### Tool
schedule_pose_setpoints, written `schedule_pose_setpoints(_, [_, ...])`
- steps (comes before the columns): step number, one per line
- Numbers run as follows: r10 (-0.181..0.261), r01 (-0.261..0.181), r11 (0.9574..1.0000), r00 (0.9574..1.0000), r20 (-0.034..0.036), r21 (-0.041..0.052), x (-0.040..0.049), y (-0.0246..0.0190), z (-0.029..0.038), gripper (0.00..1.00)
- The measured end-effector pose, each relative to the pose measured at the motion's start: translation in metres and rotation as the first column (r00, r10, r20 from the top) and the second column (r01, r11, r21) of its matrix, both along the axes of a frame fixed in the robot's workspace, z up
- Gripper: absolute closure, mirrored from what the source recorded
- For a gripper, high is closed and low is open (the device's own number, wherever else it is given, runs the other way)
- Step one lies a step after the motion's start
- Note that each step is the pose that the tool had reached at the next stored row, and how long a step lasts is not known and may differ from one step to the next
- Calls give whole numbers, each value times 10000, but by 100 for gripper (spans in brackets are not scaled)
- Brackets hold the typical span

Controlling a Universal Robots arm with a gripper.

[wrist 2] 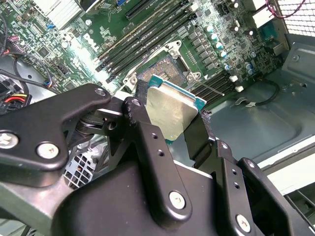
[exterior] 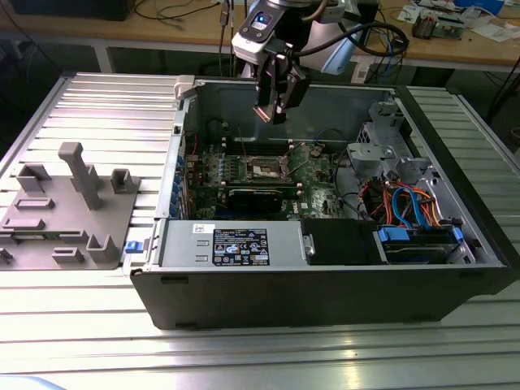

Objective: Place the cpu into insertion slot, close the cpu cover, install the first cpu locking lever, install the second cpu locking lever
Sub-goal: 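Place the cpu into insertion slot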

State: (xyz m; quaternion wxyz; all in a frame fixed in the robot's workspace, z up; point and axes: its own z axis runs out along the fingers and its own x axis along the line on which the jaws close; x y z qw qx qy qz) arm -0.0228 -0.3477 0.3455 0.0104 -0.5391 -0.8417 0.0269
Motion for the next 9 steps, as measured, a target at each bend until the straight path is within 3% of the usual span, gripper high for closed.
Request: schedule_pose_setpoints(9, [-136,136,9999,9999,0,0,0,0,0,46])
